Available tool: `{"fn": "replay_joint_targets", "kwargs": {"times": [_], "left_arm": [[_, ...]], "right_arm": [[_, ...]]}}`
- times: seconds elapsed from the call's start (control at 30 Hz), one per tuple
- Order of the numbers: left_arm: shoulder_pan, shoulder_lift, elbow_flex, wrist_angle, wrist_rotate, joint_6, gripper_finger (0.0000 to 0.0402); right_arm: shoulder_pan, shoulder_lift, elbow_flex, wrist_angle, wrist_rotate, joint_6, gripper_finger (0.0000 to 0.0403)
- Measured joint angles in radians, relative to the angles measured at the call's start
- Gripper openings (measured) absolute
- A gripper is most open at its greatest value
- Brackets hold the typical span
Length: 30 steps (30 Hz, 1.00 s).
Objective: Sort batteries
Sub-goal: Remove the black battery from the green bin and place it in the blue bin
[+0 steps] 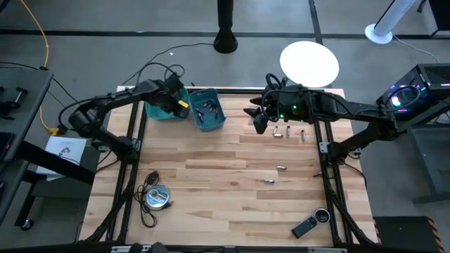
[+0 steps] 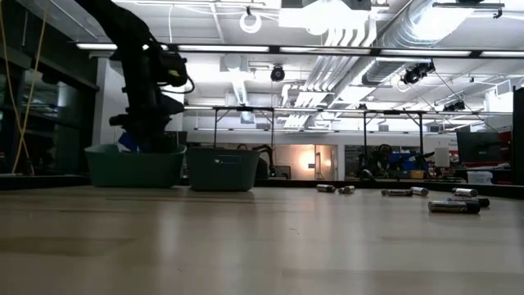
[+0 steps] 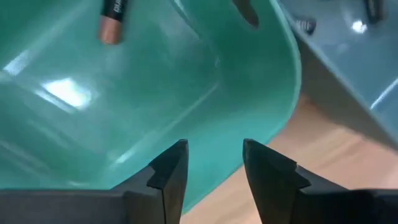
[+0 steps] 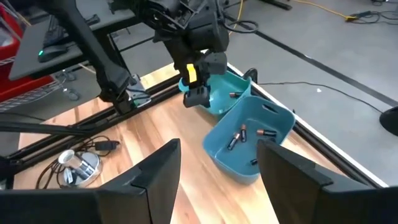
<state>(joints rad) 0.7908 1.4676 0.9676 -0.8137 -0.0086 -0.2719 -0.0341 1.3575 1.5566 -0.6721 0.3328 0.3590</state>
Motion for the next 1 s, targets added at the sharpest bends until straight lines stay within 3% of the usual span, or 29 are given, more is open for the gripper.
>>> {"fn": "replay_joint_targets", "kwargs": {"times": [0.17, 0.37, 0.57, 0.67, 1.0], "left_arm": [[-0.020, -0.024, 0.000, -0.046, -0.109, 0.054, 0.0143], [-0.029, -0.107, 0.000, -0.064, -0.101, 0.083, 0.0143], [-0.072, -0.190, 0.000, -0.255, -0.121, 0.099, 0.0142], [-0.088, -0.169, -0.017, -0.292, -0.209, 0.101, 0.0142], [-0.082, 0.045, -0.024, -0.195, -0.263, 0.225, 0.0142]], "right_arm": [[0.000, 0.000, 0.000, -0.001, 0.000, 0.000, 0.0204], [0.000, 0.000, 0.000, -0.002, 0.000, 0.000, 0.0204], [-0.002, 0.001, 0.000, -0.002, 0.001, -0.001, 0.0204], [-0.007, 0.005, 0.000, -0.002, 0.001, 0.000, 0.0204], [-0.026, 0.006, 0.000, 0.003, 0.006, 0.007, 0.0204]]}}
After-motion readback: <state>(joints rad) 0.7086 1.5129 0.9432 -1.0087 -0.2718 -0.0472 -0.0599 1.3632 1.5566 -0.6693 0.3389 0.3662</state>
